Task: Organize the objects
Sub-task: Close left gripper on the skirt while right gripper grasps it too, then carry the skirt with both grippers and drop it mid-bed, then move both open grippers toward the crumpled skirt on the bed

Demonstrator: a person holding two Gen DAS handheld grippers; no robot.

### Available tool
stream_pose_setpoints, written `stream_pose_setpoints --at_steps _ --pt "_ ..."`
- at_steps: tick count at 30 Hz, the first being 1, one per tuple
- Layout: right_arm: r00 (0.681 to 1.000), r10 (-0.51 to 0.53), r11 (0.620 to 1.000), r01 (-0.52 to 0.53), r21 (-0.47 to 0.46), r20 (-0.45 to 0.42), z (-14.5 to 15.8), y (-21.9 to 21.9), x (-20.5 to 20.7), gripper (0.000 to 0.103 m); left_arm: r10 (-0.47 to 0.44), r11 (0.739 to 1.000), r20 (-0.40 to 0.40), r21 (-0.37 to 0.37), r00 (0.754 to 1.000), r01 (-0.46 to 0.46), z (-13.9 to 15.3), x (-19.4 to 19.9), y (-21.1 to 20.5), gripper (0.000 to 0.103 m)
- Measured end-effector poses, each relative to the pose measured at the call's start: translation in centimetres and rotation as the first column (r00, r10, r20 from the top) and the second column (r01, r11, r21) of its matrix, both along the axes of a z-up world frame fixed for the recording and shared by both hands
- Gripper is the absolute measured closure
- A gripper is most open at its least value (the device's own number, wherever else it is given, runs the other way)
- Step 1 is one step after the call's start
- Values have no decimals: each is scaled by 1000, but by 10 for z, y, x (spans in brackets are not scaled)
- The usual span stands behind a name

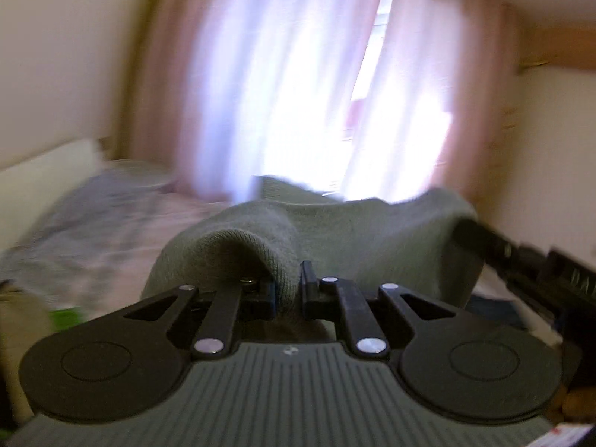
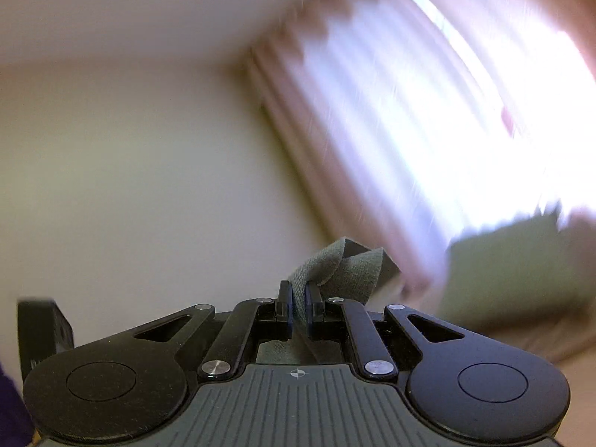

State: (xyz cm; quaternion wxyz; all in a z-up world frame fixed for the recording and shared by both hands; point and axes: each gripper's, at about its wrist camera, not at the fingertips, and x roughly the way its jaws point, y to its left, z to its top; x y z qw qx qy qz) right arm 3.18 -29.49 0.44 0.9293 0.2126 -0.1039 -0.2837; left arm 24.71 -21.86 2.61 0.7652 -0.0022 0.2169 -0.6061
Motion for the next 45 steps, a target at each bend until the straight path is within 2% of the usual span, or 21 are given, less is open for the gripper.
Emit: stream_pose_setpoints --at_steps 5,7,8,9,10,11,12,13,15,16,17,19,20,22,23,24,25,27,32,38,45 --pt "993 -116 983 113 -147 -9 73 19 -112 100 -163 978 -45 -142 986 155 32 -109 -36 95" --pt "991 -118 983 109 -149 -56 86 28 -144 99 -190 975 -79 -133 979 179 33 -146 -49 92" --pt "989 -116 985 103 -135 -93 88 33 -156 95 -198 977 -111 -105 974 186 25 -158 -53 89" --pt "983 -98 991 82 -105 -154 85 39 -165 85 -206 978 -153 -55 967 200 10 -166 -59 89" --pt "975 -76 996 64 -67 -209 79 43 -172 74 -211 976 -193 11 958 217 -8 -175 -62 82" --pt "959 -40 999 40 -6 -281 65 48 -177 46 -195 973 -211 81 958 216 -28 -183 -60 77" --pt "939 -6 998 25 50 -344 49 52 -180 30 -171 966 -208 159 963 206 -51 -190 -52 73" --pt "910 31 994 14 106 -413 29 62 -185 29 -146 951 -190 244 971 191 -73 -198 -43 73" --pt "832 121 971 13 237 -542 -19 81 -191 29 -102 902 -171 400 980 164 -114 -199 -22 73" --pt "796 161 947 41 317 -583 -42 88 -201 29 -86 872 -173 463 981 158 -133 -198 -10 73" --pt "770 200 905 92 414 -606 -68 96 -211 29 -68 841 -176 520 982 151 -148 -197 3 73" --pt "763 223 829 179 530 -606 -98 110 -235 29 -35 781 -169 611 985 133 -174 -188 25 73" --pt "780 204 781 235 578 -592 -111 120 -250 29 -27 757 -156 642 987 122 -180 -188 34 72" --pt "808 156 696 318 644 -568 -127 133 -277 29 -35 730 -140 672 989 122 -182 -189 47 70" --pt "818 122 648 364 669 -563 -133 142 -288 29 -53 725 -138 676 989 133 -182 -191 59 67" --pt "819 101 625 390 677 -565 -137 143 -295 29 -73 726 -135 672 988 145 -177 -190 57 64" --pt "812 80 611 418 672 -578 -135 140 -299 29 -94 730 -129 666 987 157 -170 -195 64 60" --pt "785 51 598 471 649 -617 -135 129 -300 29 -133 725 -121 664 984 180 -167 -201 65 59" --pt "756 31 614 501 609 -653 -139 158 -281 29 -221 723 -105 650 970 235 -158 -217 96 53" --pt "745 1 588 539 603 -667 -154 206 -258 29 -310 695 -110 651 944 304 -157 -227 129 52" --pt "717 -53 570 593 569 -695 -151 243 -258 29 -376 686 -94 641 922 346 -150 -238 154 51"
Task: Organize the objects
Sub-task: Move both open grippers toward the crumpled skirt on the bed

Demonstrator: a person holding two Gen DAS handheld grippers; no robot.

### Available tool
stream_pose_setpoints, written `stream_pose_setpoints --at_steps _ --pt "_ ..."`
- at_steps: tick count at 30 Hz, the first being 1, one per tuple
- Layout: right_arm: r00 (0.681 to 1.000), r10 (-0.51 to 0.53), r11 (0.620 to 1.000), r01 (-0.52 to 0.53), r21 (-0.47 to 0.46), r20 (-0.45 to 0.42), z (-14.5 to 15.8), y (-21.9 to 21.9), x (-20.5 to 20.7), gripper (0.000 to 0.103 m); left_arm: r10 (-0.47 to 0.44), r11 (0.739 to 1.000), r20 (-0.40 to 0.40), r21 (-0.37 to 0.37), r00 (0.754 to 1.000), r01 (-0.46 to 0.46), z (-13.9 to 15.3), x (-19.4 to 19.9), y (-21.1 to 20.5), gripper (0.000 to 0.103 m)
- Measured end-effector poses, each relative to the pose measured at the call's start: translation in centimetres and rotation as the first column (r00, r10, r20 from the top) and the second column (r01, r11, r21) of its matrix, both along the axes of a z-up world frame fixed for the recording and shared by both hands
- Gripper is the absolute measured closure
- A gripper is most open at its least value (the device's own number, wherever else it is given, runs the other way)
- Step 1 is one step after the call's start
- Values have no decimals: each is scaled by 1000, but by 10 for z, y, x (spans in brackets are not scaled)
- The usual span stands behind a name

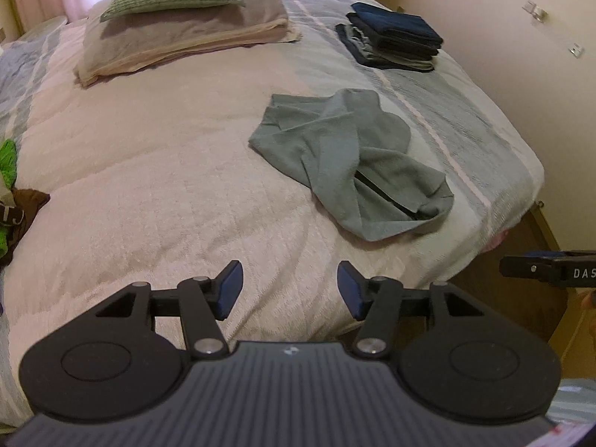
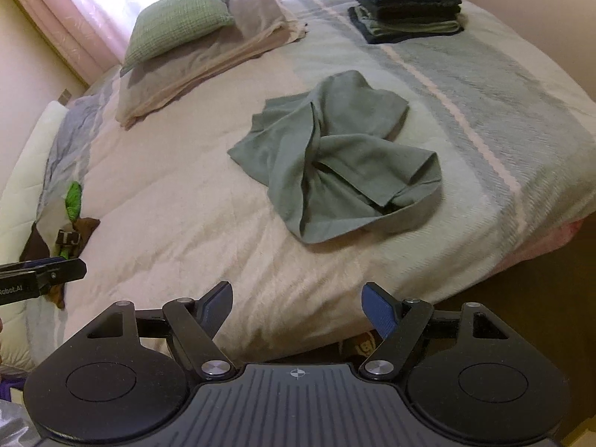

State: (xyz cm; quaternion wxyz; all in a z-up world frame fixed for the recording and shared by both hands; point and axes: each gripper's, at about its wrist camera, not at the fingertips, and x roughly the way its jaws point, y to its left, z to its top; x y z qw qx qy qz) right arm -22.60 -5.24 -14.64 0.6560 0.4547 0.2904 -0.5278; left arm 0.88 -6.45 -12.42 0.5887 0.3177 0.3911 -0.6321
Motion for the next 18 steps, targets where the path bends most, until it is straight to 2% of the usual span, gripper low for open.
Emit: stream_pose_setpoints --at_steps 10,18 --pt "1000 -5 1000 5 -30 6 4 5 -6 29 -29 999 17 -24 999 29 10 -15 4 50" --pt "1000 -12 1000 12 -22 17 -1 -27 -43 29 -33 999 24 -9 999 33 4 -42 -35 49"
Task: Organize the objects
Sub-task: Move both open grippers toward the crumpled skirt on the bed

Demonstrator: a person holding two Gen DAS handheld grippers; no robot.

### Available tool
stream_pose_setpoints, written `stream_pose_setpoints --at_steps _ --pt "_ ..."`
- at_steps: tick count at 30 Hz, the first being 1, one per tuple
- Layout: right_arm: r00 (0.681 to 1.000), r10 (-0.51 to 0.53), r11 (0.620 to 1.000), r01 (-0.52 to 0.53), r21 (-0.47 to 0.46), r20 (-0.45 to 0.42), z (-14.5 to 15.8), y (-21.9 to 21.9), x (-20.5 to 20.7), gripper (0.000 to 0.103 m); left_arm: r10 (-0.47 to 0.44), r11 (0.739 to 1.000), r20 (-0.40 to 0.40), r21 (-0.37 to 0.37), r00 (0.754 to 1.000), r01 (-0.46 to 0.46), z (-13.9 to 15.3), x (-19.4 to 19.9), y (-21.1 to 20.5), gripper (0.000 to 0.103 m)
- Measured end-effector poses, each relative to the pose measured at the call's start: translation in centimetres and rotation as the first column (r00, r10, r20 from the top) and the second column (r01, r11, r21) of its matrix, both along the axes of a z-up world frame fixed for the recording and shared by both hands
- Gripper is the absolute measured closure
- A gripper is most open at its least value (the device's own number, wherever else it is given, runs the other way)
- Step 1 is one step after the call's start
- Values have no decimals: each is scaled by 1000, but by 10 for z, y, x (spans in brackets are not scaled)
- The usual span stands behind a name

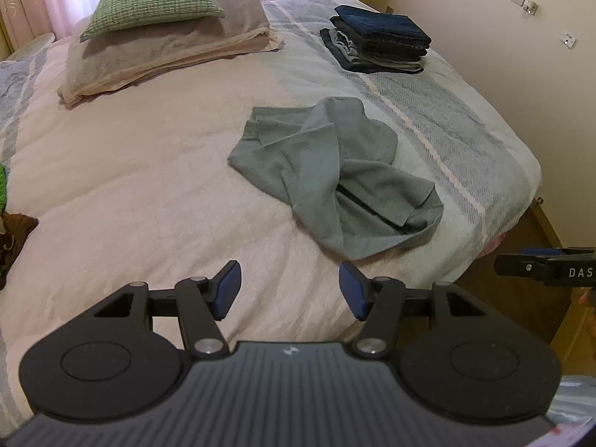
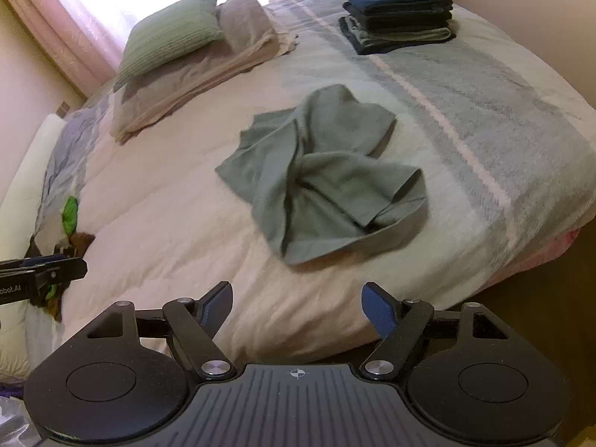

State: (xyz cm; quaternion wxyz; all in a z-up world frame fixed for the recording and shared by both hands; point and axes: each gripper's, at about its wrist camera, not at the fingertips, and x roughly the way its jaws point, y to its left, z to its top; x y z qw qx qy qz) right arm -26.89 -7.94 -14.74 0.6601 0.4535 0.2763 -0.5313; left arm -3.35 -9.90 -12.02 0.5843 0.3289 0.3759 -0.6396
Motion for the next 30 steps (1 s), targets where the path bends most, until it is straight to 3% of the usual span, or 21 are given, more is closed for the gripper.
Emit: stream_pose_setpoints --at_steps 10,21,26,30 --pt "1000 8 1000 -8 -3 -29 -13 -81 -79 29 55 998 18 30 998 -55 -24 -54 -76 49" --pt "984 140 990 -135 45 -115 -71 -155 -133 29 171 978 74 105 983 -178 -91 -80 -120 45" --pt "973 201 979 -195 61 -110 -116 -179 -130 29 108 987 86 112 990 -117 -130 -90 -141 27" --pt "970 209 976 -198 95 -121 -166 -200 -117 29 1 996 106 87 994 -10 -176 -103 -174 23"
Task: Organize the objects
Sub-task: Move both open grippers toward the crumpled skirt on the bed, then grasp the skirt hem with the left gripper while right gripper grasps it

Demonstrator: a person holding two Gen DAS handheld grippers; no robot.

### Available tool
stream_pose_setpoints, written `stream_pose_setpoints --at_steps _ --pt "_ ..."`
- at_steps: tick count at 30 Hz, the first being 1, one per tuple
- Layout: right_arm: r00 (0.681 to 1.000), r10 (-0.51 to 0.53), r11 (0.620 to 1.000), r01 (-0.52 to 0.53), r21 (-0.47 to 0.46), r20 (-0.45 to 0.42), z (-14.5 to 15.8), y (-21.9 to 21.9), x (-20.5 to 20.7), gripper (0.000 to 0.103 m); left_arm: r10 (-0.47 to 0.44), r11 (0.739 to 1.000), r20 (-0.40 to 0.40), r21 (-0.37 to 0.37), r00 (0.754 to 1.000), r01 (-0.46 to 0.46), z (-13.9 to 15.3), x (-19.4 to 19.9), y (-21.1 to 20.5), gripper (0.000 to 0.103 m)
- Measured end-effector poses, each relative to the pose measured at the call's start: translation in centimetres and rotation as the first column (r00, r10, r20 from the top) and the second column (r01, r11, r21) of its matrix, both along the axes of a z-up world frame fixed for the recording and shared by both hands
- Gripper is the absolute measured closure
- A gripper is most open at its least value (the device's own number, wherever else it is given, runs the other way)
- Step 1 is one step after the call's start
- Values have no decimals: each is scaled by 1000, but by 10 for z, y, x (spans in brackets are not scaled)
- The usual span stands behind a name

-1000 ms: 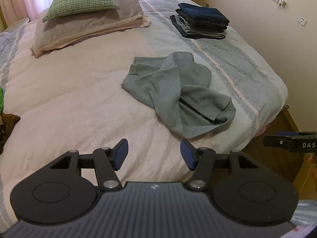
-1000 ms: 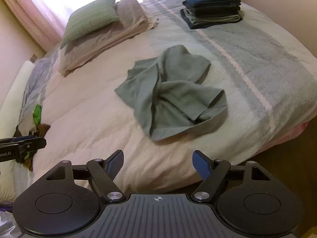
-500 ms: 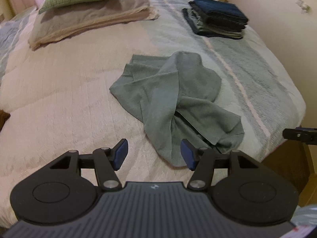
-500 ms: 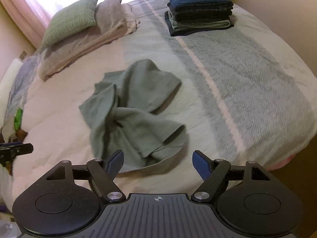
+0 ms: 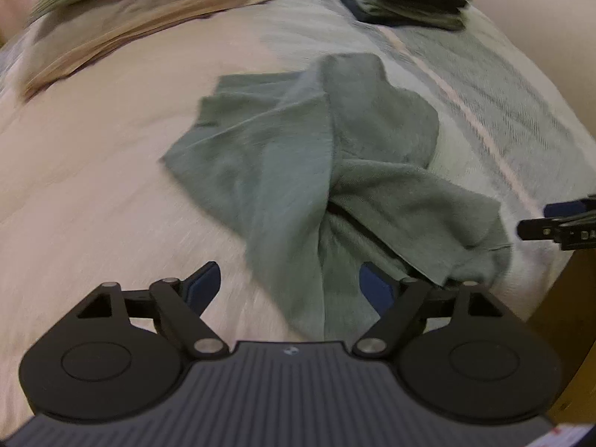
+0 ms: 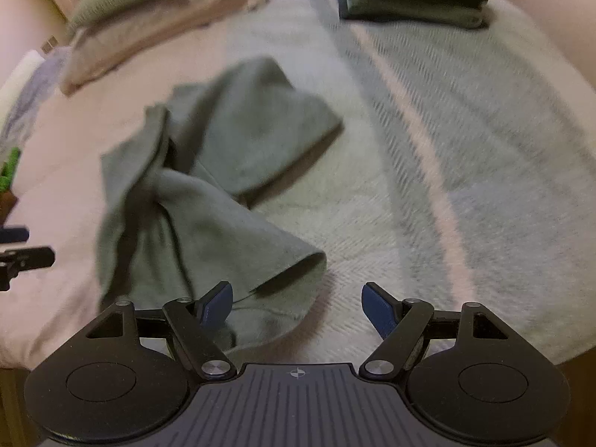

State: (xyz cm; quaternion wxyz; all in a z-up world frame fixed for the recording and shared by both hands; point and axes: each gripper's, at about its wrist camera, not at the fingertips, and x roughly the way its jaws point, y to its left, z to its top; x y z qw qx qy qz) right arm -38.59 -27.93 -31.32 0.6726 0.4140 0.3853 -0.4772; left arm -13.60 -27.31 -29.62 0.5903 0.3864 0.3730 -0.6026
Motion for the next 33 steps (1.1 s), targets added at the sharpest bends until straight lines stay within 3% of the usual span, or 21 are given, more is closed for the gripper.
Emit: stream_pose_setpoints --at_steps 3,4,5,6,7,8,11,15,17,19,22,24,25,27,28,30,33 --pt "998 -42 998 39 42 54 -36 -9 7 30 -72 997 50 16 996 71 -43 -9 -27 26" --pt "995 -59 997 55 50 77 -44 -9 9 37 -88 996 47 20 995 88 -54 -9 -34 34" --pt "991 -82 996 78 45 102 -49 -6 10 51 -101 995 39 28 994 100 -64 -8 -40 50" --pt "988 -91 996 88 34 125 -51 -2 11 86 -115 993 30 29 993 114 -69 -5 -43 63" --pt "986 -99 995 98 15 134 -51 5 13 102 -131 991 32 17 991 130 -70 0 -43 82" --pt "985 -112 993 114 -10 131 -47 11 14 102 -138 990 42 -3 990 138 -68 4 -41 95" --pt "975 -130 985 148 -93 177 -26 42 16 102 -106 992 -8 -75 994 105 -49 44 -19 98" --pt "975 -46 994 66 -89 216 -1 90 34 103 -17 998 -58 -55 998 14 -23 116 31 98" --pt "974 19 999 -11 -36 227 2 113 53 103 25 1000 -64 -14 998 -26 -16 147 60 103" --pt "968 44 996 -63 67 249 -6 130 68 102 60 996 -38 73 997 -57 -24 174 83 103" --pt "975 -109 968 60 245 192 -28 133 71 101 127 965 34 225 991 -131 -51 212 105 103" --pt "973 -204 948 169 271 108 -32 129 61 92 139 959 48 241 989 -147 -52 231 108 101" --pt "969 -240 945 219 242 60 -29 127 54 76 134 965 43 223 990 -140 -48 238 103 98" --pt "961 -276 949 278 150 -36 -20 118 46 57 101 982 33 156 994 -105 -39 243 85 90" --pt "954 -289 951 295 87 -80 -15 110 42 57 74 990 18 120 997 -75 -36 243 73 84" --pt "950 -280 960 277 -38 -141 -6 90 43 57 21 998 -13 54 1000 -21 -32 241 42 83" --pt "954 -183 971 138 -194 -237 -1 59 68 57 -43 999 -86 -16 995 42 -38 229 -10 79"
